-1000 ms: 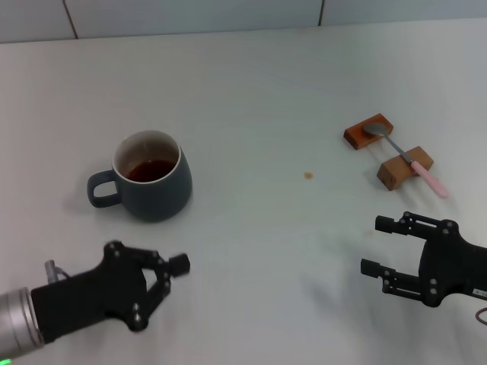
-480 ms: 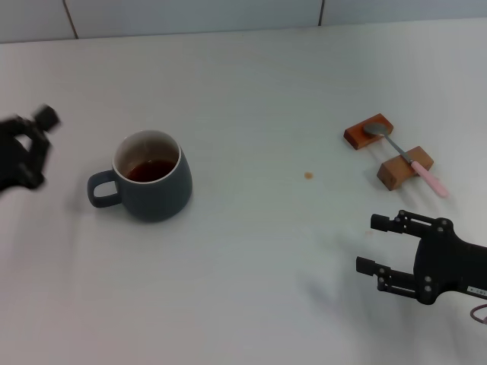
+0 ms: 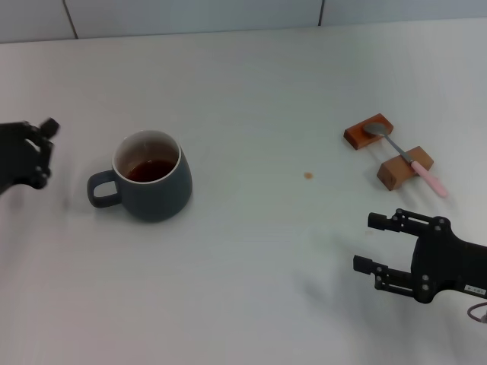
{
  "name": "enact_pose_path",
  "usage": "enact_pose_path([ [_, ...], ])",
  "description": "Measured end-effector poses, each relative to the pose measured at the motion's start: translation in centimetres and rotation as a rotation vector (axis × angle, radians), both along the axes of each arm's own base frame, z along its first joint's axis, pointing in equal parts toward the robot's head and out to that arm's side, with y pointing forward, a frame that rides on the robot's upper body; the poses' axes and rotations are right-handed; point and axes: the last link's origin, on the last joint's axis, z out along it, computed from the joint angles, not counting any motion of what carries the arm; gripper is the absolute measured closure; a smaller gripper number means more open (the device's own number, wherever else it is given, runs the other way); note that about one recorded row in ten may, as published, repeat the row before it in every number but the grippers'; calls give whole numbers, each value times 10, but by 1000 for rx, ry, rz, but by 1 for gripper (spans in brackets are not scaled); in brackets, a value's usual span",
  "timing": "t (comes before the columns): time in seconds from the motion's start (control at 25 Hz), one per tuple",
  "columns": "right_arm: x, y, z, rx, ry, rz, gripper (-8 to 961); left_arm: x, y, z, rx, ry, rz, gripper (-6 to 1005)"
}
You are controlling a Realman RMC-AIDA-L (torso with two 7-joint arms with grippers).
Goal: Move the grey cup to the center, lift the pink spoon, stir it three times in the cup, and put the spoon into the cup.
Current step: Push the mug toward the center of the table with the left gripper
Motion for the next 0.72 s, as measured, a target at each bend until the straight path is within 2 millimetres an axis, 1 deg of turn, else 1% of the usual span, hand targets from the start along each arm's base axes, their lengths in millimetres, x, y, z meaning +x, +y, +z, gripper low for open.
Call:
enact_pose_path([
  [0.04,0,0,0,1,0,-1,260,2,1,-7,-25,29,-11,1001],
  [0.12,0,1,0,1,0,0,260,3,1,-9,-33,35,-16,1001],
  [0.24,-2,3,-1,2,0,5,260,7,1,-19,-71,49,-36,1001],
  [0.72,-5,9,-1,3,-2,20,260,12,-2,-35,-141,61,-52,1001],
])
